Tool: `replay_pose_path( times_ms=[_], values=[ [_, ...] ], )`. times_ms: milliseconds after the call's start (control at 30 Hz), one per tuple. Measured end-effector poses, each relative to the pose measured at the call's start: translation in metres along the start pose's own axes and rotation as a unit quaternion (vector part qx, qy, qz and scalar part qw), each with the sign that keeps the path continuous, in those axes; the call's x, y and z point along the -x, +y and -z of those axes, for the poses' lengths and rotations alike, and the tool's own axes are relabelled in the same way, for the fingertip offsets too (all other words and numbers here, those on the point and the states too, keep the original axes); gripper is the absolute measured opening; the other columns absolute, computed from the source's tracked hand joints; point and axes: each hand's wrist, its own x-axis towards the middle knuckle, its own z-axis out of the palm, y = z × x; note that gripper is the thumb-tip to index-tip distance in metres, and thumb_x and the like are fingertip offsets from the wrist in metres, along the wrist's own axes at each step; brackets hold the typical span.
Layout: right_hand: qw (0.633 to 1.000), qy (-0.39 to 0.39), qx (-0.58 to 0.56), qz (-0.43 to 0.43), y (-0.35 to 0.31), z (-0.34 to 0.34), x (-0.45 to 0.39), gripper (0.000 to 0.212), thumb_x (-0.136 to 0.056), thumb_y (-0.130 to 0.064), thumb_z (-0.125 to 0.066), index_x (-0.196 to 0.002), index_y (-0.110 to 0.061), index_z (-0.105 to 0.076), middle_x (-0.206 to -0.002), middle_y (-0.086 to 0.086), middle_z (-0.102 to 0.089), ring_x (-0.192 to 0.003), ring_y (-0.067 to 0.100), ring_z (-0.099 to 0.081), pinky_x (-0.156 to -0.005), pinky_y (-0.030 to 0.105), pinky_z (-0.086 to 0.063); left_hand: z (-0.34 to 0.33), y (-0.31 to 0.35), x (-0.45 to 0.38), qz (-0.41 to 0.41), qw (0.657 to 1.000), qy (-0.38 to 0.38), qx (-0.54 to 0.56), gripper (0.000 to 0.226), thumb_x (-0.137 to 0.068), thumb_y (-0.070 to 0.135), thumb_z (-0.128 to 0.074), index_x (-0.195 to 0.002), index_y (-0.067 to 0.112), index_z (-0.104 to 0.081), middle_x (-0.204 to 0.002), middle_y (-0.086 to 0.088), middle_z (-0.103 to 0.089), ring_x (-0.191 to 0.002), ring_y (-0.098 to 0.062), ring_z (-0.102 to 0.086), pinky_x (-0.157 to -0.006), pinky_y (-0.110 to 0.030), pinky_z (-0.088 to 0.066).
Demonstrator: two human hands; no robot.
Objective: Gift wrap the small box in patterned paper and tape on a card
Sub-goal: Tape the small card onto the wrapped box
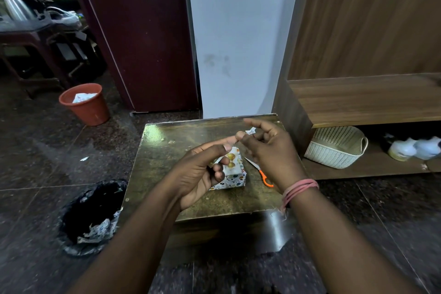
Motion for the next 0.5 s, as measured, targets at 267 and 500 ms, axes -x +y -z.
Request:
replay_pose_path(
  times_ms=[267,500],
  values=[
    [0.893,-0.063,0.42,-0.15,0.021,0.034,-0.008,0.013,-0.092,-0.014,-0.06,-0.083,-0.011,-0.068,-0.111,0.014,-0.073,-0.101,0.031,-0.066,-0.071,0.025,-0.05,0.003,0.003,-0.002,0.007,0.999,0.025,0.03,0.039,-0.08,0.032,-0.078,-0.119,0.023,-0.078,-0.084,-0.004,-0.055,-0.057,-0.004,-0.041,-0.053,-0.013,-0.047],
    [0.864,-0.047,0.472,-0.169,0.038,0.022,-0.002,0.019,-0.093,-0.025,-0.068,-0.102,-0.009,-0.065,-0.111,0.012,-0.068,-0.109,0.029,-0.064,-0.082,0.026,-0.043,0.008,0.004,-0.002,0.013,0.997,-0.002,0.071,0.046,-0.081,0.037,-0.077,-0.124,0.021,-0.076,-0.086,-0.006,-0.055,-0.058,-0.003,-0.043,-0.057,-0.012,-0.053]
  ],
)
